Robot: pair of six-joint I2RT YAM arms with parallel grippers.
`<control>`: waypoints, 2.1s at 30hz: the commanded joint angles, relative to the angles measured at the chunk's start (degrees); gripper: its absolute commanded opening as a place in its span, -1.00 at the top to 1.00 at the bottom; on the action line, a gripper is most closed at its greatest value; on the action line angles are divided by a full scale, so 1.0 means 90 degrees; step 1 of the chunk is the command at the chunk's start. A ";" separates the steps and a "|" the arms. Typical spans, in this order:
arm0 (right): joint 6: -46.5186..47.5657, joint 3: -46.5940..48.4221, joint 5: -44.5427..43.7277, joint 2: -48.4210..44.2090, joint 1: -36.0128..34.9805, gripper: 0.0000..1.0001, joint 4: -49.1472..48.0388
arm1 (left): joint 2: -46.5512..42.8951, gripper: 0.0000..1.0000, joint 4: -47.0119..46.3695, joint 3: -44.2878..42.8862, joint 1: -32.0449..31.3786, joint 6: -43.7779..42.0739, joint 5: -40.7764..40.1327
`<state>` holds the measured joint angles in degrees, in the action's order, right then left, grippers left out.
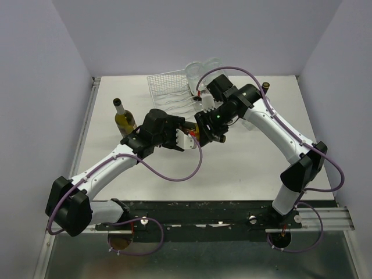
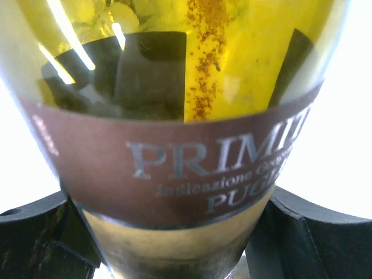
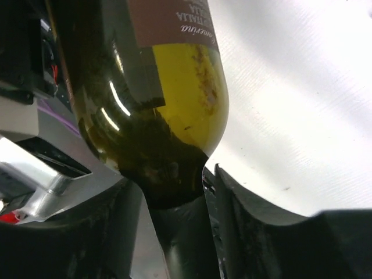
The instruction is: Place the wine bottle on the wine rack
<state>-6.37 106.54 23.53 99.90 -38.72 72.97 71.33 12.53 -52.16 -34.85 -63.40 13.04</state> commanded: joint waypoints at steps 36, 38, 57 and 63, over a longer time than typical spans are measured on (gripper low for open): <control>-0.0503 -0.0041 -0.2194 -0.0465 -0.0170 0.99 -0.0481 | -0.0865 -0.98 -0.0485 -0.0132 -0.0063 0.0784 0.0084; -0.0561 -0.0187 -0.2263 -0.0543 -0.0170 0.99 -0.0568 | -0.0943 -0.98 -0.0504 -0.0044 -0.0053 0.0862 0.0085; -0.0844 -0.3068 -0.2359 -0.1081 -0.0180 0.99 -0.3947 | -0.1666 -0.98 -0.1425 -0.0804 0.0552 0.5158 -0.0130; -0.1098 -0.3137 -0.3102 -0.0749 -0.0180 0.99 -0.4933 | -0.1626 -0.98 -0.1031 -0.1255 0.0844 0.5490 0.0377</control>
<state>-14.15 77.71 1.56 92.36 -40.07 43.68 57.32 1.96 -61.91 -29.17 -20.10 12.23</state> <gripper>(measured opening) 0.410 0.992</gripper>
